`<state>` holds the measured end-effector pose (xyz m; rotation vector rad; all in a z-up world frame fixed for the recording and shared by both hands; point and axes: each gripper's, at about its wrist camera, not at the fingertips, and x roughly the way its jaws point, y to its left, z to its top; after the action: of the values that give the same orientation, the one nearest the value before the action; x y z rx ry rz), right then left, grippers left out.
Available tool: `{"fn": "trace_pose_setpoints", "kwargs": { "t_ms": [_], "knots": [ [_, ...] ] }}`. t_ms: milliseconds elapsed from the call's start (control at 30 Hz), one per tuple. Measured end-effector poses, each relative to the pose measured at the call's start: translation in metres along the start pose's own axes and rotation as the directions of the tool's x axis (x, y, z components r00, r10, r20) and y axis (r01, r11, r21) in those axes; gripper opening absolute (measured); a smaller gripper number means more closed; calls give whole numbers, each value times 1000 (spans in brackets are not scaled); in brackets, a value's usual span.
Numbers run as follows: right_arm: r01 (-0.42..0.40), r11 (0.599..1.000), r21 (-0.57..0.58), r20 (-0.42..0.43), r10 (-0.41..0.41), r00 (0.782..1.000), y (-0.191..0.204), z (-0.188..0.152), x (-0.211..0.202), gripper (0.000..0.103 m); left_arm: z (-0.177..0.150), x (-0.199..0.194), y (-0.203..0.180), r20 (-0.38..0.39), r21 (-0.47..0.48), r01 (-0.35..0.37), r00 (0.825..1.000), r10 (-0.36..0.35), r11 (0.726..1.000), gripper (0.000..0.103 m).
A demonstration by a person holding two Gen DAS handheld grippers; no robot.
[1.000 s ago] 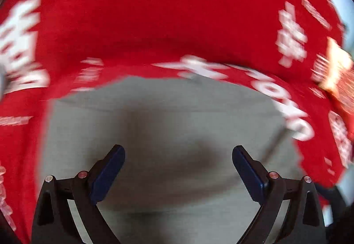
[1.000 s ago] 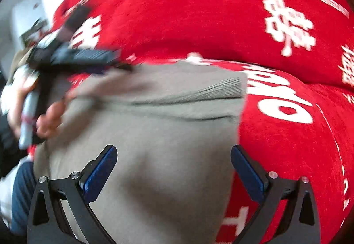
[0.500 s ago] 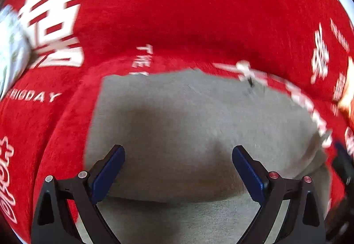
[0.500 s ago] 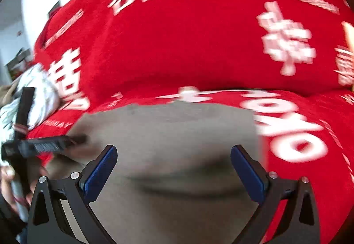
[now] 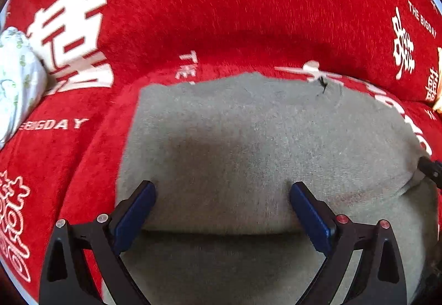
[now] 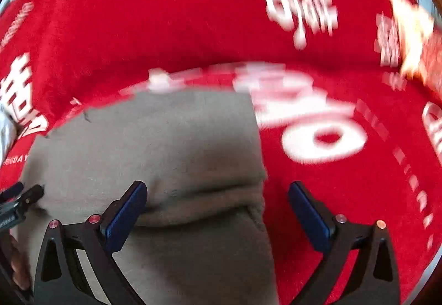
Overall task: Fold small clothes
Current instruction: 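Release the sleeve from the left gripper and smooth the sweater, then lower both grippers to the sweater hem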
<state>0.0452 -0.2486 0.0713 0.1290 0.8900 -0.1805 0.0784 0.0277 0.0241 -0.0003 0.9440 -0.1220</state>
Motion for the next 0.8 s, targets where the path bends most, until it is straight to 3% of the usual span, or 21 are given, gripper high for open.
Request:
{"fn": "trace_pose_setpoints", "kwargs": {
  "t_ms": [100, 167, 233, 267, 333, 800],
  "knots": [
    [-74, 990, -123, 38, 79, 996, 40, -12, -21, 102, -14, -15, -5, 22, -6, 46, 999, -46, 999, 99],
    [-152, 977, -151, -32, 148, 988, 60, -25, -14, 102, -26, -17, -15, 11, 38, 26, 1000, -27, 999, 99],
    [-140, 976, -168, -105, 124, 987, 77, -41, 2, 102, -39, -13, -19, -29, 64, 10, 1000, -8, 998, 99],
    [-126, 976, -177, -138, 102, 985, 81, -50, 11, 102, -45, -18, -16, -10, 47, 21, 1000, -21, 999, 99],
    [-75, 971, -226, -58, 63, 996, 91, -62, 3, 102, -51, -22, -13, -11, 48, 31, 999, -31, 998, 100],
    [-68, 975, -212, 15, 73, 997, 70, -106, -39, 102, -95, -51, -8, 88, 70, 0, 996, -6, 998, 103]
  ]
}}
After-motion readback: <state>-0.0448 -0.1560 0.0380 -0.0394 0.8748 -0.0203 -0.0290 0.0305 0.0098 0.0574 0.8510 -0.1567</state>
